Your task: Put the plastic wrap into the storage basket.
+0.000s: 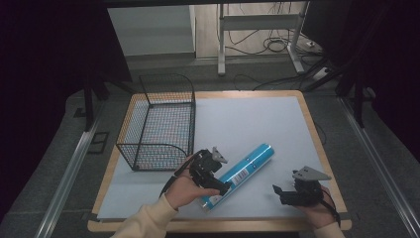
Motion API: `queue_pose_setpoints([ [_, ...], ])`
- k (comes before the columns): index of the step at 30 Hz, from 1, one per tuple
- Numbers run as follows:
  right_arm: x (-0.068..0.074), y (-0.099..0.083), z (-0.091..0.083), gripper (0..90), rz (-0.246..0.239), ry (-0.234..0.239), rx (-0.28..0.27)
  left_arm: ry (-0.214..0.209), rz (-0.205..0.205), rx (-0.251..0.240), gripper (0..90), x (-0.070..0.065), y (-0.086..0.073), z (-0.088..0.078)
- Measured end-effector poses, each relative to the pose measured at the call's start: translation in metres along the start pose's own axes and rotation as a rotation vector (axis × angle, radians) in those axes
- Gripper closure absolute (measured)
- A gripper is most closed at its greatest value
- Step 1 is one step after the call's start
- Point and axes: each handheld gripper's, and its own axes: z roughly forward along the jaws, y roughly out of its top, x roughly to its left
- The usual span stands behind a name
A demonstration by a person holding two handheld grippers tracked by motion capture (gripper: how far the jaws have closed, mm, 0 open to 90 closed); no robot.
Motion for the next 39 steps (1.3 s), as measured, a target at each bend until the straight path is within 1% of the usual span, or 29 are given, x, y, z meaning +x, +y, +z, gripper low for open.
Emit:
queue_pose_setpoints([
  [7, 0.000, 0.000, 0.000, 10.0, -0.001, 0.001, -0.001, -0.008, 0.014, 0.022, 13.9, -0.001, 0.012, 0.009],
  [11, 0.000, 0.000, 0.000, 10.0, -0.002, 0.002, 0.000, -0.012, 0.016, 0.029, 13.5, -0.002, 0.020, 0.015],
  [16, 0.000, 0.000, 0.000, 10.0, -0.003, 0.002, 0.001, -0.013, 0.020, 0.041, 13.6, -0.004, 0.025, 0.021],
  [20, 0.000, 0.000, 0.000, 10.0, -0.003, 0.002, 0.002, -0.010, 0.018, 0.059, 13.9, -0.005, 0.030, 0.028],
  [21, 0.000, 0.000, 0.001, 10.0, -0.004, 0.002, 0.002, -0.009, 0.028, 0.071, 13.9, -0.005, 0.032, 0.030],
  [24, 0.000, 0.000, 0.001, 10.0, -0.004, 0.003, 0.007, -0.019, 0.027, 0.090, 13.9, -0.005, 0.037, 0.036],
  [25, 0.000, 0.000, 0.001, 10.0, -0.004, 0.003, 0.008, -0.019, 0.023, 0.095, 13.9, -0.006, 0.039, 0.038],
  [29, 0.000, -0.001, 0.002, 10.0, -0.004, 0.001, 0.009, -0.022, 0.030, 0.119, 14.0, -0.009, 0.050, 0.047],
  [36, 0.000, -0.001, 0.001, 10.0, -0.003, 0.002, 0.011, -0.016, 0.029, 0.139, 14.3, -0.012, 0.058, 0.056],
  [39, 0.000, -0.001, 0.002, 10.0, -0.006, 0.002, 0.011, -0.020, 0.023, 0.159, 14.3, -0.011, 0.060, 0.061],
])
